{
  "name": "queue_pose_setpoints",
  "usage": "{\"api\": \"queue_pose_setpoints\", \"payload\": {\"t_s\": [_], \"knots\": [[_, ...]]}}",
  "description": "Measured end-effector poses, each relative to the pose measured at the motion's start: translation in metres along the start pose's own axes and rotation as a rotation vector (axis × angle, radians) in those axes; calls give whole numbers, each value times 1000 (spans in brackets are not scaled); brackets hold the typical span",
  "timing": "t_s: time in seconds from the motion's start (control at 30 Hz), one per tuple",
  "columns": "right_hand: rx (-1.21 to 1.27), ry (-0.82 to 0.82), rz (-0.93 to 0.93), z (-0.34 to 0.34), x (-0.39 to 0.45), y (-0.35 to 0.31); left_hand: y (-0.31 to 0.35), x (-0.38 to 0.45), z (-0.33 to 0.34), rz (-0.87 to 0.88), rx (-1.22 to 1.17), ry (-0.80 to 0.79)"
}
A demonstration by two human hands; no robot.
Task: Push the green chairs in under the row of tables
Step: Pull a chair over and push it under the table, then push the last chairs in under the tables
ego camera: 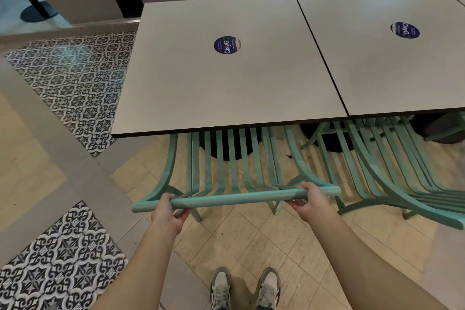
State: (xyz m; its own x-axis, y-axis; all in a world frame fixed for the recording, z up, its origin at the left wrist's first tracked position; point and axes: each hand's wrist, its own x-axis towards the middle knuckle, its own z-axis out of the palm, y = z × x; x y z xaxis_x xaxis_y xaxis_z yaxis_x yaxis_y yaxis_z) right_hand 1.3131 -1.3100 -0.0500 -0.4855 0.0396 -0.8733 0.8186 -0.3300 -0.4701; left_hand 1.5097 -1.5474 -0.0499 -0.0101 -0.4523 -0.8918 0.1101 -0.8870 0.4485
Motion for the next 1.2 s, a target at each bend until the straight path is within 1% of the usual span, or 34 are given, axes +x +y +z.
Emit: {"api": "queue_pose_setpoints", "payload": {"t_s": [0.47, 0.63, 0.73, 0.8, 0.9, 1.03, 1.13, 1.2], "knots": [[24, -18, 26, -4, 3, -1, 1, -2, -1, -12, -2, -6], [15, -9, 41, -4, 5, 3, 5, 1, -3, -31, 9, 18], [11, -2, 30, -5, 6, 3, 3, 1, -6, -23, 7, -2], [-5, -12, 19, -8, 6, 3, 0, -3, -8, -21, 48, -36], [-37, -29, -19, -17, 3, 2, -10, -19, -8, -52, 252, -149], [-153, 2, -124, -44, -8, -4, -35, -44, 4, -132, 721, -380], [-311, 1, -256, -79, -25, -12, -65, -67, 26, -115, 991, -586], [-422, 50, -357, -116, -40, -19, -90, -88, 48, -55, 1135, -714]]}}
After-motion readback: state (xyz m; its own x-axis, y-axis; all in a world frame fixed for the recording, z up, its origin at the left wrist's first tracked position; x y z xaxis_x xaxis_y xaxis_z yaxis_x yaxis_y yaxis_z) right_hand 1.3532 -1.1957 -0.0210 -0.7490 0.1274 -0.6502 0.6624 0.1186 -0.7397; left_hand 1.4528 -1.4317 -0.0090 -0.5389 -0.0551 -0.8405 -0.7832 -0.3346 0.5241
